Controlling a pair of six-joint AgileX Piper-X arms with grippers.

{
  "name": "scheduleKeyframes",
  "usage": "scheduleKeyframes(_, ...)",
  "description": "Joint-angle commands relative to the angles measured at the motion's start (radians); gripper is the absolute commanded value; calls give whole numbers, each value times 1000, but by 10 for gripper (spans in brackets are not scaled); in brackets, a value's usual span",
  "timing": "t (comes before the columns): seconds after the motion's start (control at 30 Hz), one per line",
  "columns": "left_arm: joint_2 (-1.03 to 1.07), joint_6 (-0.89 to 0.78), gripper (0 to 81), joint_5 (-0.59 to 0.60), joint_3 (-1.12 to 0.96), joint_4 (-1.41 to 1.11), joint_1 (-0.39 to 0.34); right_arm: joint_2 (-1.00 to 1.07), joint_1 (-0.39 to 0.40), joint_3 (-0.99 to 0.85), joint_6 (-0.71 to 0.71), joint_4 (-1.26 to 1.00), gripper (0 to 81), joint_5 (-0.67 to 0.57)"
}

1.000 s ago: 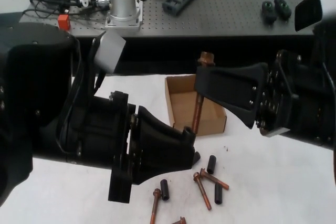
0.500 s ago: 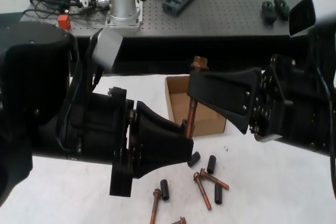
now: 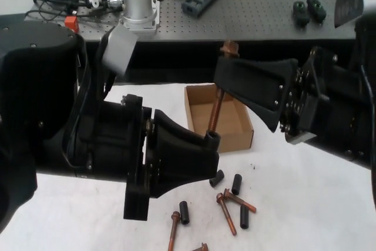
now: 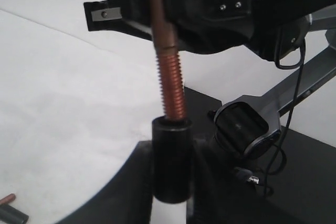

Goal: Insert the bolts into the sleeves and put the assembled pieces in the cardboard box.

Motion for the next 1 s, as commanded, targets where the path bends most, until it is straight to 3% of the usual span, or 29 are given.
scheduleKeyframes(0.0, -8, 1, 7, -20, -11, -18, -2, 3, 1, -1, -6, 9, 3, 12)
scheduleKeyframes(0.5, -8, 6, 7, -63, -11, -59, -2, 3, 1, -1, -23, 89, 1, -26)
scheduleKeyframes(0.6, -8, 10, 7, -85, -11, -75, -2, 3, 1, -1, -38, 103, 126, -41)
scheduleKeyframes(0.7, -8, 38, 7, -129, -11, -99, -2, 3, 1, -1, -52, 102, 432, -46)
scheduleKeyframes(0.73, -8, 48, 7, -149, -11, -110, -2, 3, 1, -1, -52, 102, 470, -46)
scheduleKeyframes(0.83, -8, 70, 7, -227, -11, -144, -2, -6, -12, -1, -46, 102, 460, -36)
scheduleKeyframes(0.97, 22, -18, 7, -462, -28, -158, -2, -73, -74, -1, -37, 159, 452, 1)
